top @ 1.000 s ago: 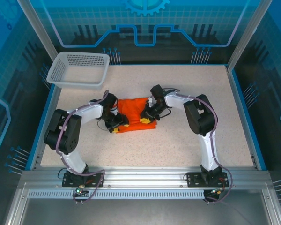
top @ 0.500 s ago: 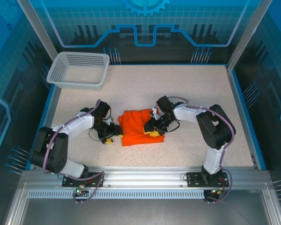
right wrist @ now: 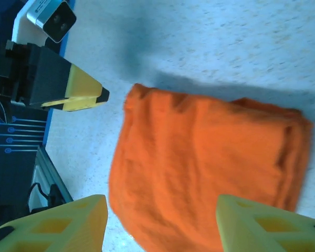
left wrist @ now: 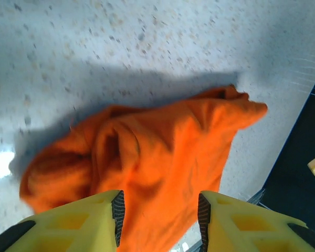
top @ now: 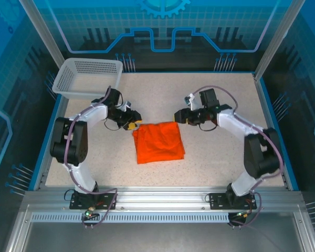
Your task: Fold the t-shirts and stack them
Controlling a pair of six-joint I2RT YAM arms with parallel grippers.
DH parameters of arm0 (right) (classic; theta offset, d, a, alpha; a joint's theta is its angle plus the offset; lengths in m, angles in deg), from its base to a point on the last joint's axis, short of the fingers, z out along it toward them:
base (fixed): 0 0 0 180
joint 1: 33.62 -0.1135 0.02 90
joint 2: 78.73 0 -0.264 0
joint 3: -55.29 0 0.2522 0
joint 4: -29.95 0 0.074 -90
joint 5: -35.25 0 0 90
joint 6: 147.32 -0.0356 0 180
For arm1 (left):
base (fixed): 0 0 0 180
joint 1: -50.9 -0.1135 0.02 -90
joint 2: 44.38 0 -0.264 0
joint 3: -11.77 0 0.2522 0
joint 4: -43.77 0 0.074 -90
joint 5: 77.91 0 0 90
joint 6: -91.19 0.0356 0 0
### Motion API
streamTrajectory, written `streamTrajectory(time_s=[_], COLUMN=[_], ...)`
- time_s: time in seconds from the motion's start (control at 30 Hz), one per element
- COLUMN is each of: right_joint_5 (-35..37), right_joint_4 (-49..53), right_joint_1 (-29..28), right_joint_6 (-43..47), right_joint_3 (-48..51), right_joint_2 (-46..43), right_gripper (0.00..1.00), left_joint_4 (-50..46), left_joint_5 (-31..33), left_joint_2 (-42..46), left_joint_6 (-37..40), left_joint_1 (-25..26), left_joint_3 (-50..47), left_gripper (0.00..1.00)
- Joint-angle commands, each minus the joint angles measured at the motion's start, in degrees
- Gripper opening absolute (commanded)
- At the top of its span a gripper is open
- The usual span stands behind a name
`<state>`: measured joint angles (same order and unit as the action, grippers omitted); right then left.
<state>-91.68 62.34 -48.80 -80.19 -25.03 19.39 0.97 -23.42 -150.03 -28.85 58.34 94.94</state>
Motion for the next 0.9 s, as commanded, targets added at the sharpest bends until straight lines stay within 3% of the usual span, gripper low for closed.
streamTrajectory(time_s=[0.0, 0.17, 0.33, 0.67, 0.87], right_joint_5=[-5.4, 0.1, 1.8, 1.7, 1.6], right_joint_4=[8.5, 11.2, 11.8, 13.6, 15.6], right_joint_1=[3.0, 1.9, 0.6, -1.7, -2.7], right_joint_6=[9.0, 12.6, 14.0, 14.0, 14.4], right_joint_3=[-7.2, -12.0, -13.4, -18.6, -21.9], right_joint_2=[8.1, 13.5, 16.6, 22.6, 25.0], right_gripper=[0.99, 0.98, 0.82, 0.60, 0.45], left_joint_4=[4.3, 2.5, 4.4, 6.6, 7.7], left_joint_5=[-3.5, -3.1, -3.2, -4.3, -4.8], left_joint_2=[-2.7, -5.4, -3.3, -3.1, -3.7], left_joint_6=[-0.3, 2.2, 2.3, 2.5, 1.8], left_joint_1=[-0.4, -0.6, -1.3, -1.2, -1.2], left_joint_3=[3.1, 4.5, 0.0, -3.5, -3.2], left_gripper=[0.42, 0.39, 0.38, 0.32, 0.19])
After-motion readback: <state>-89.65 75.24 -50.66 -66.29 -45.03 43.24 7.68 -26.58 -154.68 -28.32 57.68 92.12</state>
